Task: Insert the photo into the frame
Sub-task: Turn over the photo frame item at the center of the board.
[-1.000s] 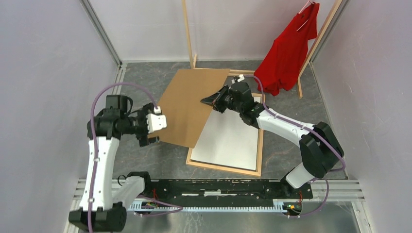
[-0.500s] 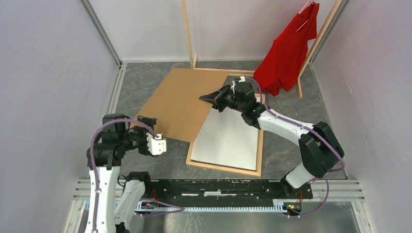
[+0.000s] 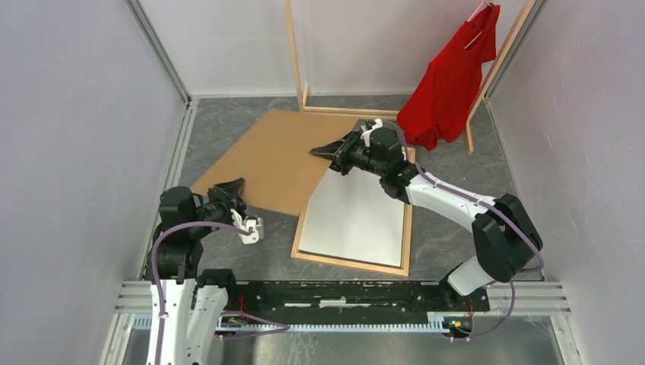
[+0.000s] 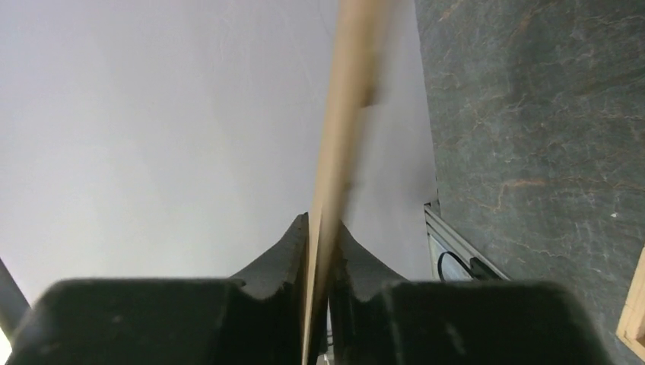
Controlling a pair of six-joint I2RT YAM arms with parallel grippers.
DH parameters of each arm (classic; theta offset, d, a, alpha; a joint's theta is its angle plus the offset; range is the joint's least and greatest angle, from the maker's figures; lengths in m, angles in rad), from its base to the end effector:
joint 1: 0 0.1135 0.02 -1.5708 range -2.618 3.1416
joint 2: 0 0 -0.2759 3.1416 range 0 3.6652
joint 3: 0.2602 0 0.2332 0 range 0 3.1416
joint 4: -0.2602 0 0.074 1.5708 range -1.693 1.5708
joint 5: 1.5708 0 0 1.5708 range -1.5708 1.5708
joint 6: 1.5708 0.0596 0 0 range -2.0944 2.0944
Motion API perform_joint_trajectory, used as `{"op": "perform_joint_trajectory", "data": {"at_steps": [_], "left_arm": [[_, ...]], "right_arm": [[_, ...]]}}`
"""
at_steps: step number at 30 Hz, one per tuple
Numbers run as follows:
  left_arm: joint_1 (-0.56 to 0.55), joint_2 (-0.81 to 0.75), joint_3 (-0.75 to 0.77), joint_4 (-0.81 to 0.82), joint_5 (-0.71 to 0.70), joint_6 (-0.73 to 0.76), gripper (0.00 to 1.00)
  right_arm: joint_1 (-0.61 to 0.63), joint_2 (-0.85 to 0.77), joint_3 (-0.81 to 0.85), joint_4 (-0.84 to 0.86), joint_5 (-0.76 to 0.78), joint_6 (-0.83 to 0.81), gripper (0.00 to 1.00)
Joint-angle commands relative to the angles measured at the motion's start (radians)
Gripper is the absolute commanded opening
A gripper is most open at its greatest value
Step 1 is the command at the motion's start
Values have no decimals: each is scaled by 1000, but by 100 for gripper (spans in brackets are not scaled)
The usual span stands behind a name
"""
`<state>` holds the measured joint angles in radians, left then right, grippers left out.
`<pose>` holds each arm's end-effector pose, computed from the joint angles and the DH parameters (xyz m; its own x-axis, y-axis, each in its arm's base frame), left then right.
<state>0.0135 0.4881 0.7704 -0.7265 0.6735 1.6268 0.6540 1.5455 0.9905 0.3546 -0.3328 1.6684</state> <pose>0.0854 -0.0360 0.3115 0.5758 0.7883 -0.2171 0.3981 -0.0384 0.9165 0.2770 0.2368 0.2956 -0.8097 0.5645 0.1602 0.2380 0.0664 0.9690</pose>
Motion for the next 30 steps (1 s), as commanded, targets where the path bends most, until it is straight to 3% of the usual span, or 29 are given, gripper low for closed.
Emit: {"op": "perform_joint_trajectory", "data": {"at_steps": [1, 2, 8, 13, 19, 21, 23, 25, 30], "left_arm": [[-2, -17, -8, 157, 19, 66, 13], [-2, -27, -19, 210, 26, 40, 3], [-2, -87, -102, 433, 29, 22, 2], [-2, -38, -16, 400, 13, -80, 2], [-2, 122, 259, 62, 54, -190, 2], [-2, 177, 346, -61, 91, -195, 2], [-2, 233, 432, -219, 135, -155, 2], [-1, 274, 489, -328, 165, -113, 2], [-1, 373, 627, -571, 180, -27, 2]], "right_arm": [[10, -79, 24, 81, -61, -35, 27], [9, -79, 31, 72, -82, -66, 35], [2, -111, 24, -35, -224, -322, 70], [-44, -198, 47, -339, -283, -736, 80], [-88, -399, 247, -806, -110, -1427, 84], [-87, -528, 213, -764, 15, -1563, 85], [-87, -663, 111, -616, 38, -1694, 88], [-88, -742, 60, -546, -24, -1818, 91], [-87, -797, 53, -566, -434, -2161, 79]]}}
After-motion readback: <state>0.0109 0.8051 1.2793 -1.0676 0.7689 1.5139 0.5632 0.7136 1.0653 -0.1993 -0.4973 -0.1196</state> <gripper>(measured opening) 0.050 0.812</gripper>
